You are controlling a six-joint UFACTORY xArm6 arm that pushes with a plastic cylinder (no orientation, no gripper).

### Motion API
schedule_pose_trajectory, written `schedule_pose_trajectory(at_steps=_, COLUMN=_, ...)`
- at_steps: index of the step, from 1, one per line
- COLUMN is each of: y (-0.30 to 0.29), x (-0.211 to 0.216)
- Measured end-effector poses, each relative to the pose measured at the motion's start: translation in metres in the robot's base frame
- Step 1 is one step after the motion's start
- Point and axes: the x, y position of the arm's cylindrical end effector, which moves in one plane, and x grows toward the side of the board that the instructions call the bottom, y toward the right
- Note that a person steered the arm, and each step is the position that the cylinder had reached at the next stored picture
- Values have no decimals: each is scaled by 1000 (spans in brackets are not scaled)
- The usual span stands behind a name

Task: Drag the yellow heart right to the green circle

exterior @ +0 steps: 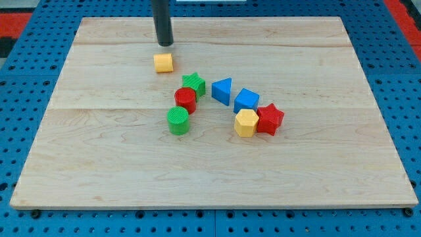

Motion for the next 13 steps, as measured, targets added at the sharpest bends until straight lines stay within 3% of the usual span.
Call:
schedule_pose_trajectory(at_steps=1, y=0, x=54)
schedule_pose_trajectory(at_steps=2, y=-8, x=74)
schedule_pose_trajectory(at_steps=4, y=-55, x=168)
schedule_pose_trajectory(at_steps=6, y=-91, x=120)
schedule_pose_trajectory(at_steps=7, y=-152, x=117)
schedule_pose_trajectory(at_steps=8, y=-172, x=136)
schedule_pose_trajectory(at_steps=10, y=-133, x=140)
schedule_pose_trajectory(at_steps=13, y=-73, x=207)
